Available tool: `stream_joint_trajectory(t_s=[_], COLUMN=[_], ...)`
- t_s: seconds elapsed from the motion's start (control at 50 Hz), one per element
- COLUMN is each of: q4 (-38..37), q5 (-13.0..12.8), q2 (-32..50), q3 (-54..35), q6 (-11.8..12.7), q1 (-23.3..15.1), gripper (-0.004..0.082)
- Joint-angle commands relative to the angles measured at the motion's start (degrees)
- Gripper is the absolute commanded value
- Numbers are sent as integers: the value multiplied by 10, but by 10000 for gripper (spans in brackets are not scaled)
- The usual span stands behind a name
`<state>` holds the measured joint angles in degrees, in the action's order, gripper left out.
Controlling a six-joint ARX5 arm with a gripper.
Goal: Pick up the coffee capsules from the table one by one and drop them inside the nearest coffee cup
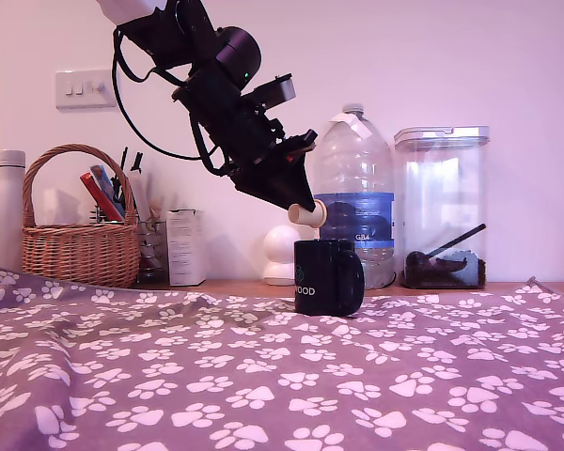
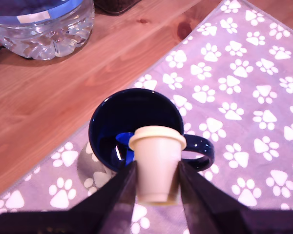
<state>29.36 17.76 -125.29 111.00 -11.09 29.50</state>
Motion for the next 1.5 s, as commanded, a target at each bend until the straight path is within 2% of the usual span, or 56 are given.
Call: stream_joint_trajectory(t_s=[0.0, 0.24, 0.56, 0.86, 1.04, 1.48], q4=[-32, -34, -99, -115, -103, -17], q5=[1, 3, 19, 8, -8, -13], q2=[11, 11, 7, -16, -30, -83], q3=[-13, -13, -13, -11, 8, 90], q6=[17, 17, 17, 22, 32, 37], q1=[9, 9, 11, 13, 13, 9], gripper=[105, 105, 105, 113, 117, 133])
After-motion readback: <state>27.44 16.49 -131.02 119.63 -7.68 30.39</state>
